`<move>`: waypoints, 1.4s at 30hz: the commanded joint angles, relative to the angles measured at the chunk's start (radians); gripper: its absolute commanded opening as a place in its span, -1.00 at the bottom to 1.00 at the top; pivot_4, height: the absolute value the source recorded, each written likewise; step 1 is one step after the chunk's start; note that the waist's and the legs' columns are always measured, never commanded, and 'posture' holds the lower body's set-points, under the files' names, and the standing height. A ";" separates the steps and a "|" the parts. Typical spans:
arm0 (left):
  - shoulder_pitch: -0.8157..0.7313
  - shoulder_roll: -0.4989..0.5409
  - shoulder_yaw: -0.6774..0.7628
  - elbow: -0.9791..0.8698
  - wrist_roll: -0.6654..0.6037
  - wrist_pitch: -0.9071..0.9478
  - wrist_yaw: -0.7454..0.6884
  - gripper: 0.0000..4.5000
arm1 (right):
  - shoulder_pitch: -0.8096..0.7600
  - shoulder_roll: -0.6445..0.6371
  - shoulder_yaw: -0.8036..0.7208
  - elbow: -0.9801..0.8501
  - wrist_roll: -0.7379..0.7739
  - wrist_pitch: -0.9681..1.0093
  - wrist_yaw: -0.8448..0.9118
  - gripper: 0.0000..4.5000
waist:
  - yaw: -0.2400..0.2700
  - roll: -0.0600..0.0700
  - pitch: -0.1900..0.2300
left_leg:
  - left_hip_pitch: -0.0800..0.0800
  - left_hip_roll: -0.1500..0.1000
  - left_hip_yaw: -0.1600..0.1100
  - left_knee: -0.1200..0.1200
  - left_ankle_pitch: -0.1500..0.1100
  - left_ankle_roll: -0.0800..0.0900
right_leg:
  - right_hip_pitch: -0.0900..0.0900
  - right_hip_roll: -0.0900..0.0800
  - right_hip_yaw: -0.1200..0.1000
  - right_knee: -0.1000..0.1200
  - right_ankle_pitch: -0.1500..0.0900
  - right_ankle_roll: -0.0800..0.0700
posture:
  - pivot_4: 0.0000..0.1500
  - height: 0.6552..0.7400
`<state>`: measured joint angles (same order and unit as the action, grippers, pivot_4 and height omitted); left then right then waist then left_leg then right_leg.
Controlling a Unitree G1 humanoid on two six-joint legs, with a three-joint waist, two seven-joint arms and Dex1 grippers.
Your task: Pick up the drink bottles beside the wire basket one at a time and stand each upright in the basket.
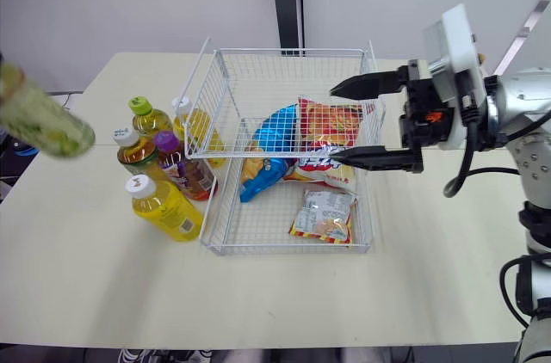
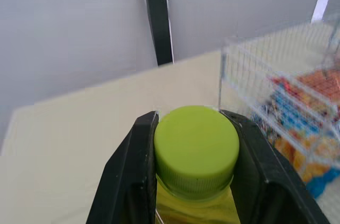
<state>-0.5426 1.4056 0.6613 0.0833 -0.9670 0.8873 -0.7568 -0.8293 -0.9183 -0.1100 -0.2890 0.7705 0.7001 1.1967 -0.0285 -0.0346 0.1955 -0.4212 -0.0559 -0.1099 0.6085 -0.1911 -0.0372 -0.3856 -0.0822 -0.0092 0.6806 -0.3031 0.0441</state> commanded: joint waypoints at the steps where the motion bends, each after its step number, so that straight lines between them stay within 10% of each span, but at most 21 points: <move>1: -0.320 0.011 -0.249 0.121 0.046 -0.057 -0.043 -0.40 | 0.035 -0.036 -0.083 -0.062 0.030 0.021 -0.041 1.00 | -0.001 0.000 0.000 | -0.001 0.000 0.001 0.000 0.000 0.000 | 0.000 0.000 -0.001 0.000 0.000 0.000 | 1.00 0.95; 7: -0.998 -0.293 -0.635 0.452 0.371 -0.122 -0.139 -0.40 | 0.132 -0.045 -0.181 -0.138 0.058 0.047 -0.154 1.00 | 0.002 -0.004 0.003 | -0.005 -0.002 -0.001 0.005 0.000 0.000 | -0.001 0.006 -0.001 0.001 0.002 0.003 | 1.00 0.95; 14: -1.263 -0.613 -0.744 0.755 0.548 -0.233 -0.300 -0.40 | 0.257 -0.067 -0.299 -0.238 0.124 0.092 -0.267 1.00 | -0.009 -0.004 0.004 | -0.010 0.000 0.001 0.006 0.001 0.000 | -0.005 0.005 0.000 0.001 0.002 0.004 | 1.00 0.95; 27: -1.322 -1.002 -0.675 1.076 0.689 -0.539 -0.255 -0.40 | 0.375 -0.047 -0.356 -0.340 0.150 0.086 -0.459 1.00 | -0.022 -0.004 0.004 | -0.013 -0.001 0.003 0.014 0.000 0.002 | -0.008 0.000 0.001 0.005 0.002 0.004 | 1.00 0.95; 42: -1.290 -1.175 -0.620 1.169 0.780 -0.635 -0.183 -0.40 | 0.421 -0.058 -0.377 -0.376 0.141 0.054 -0.549 1.00 | -0.017 -0.005 0.005 | -0.013 -0.004 0.003 0.020 -0.001 0.004 | -0.008 -0.002 0.000 0.012 0.001 0.006 | 1.00 0.95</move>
<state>-1.8004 0.2296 0.0099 1.2847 -0.1847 0.2763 -0.9317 -0.4064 -0.9617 -0.4497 -0.6351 0.9178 0.7735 0.6624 -0.0458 -0.0391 0.2001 -0.4344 -0.0600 -0.1068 0.6284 -0.1924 -0.0334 -0.3932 -0.0844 -0.0089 0.6924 -0.3021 0.0504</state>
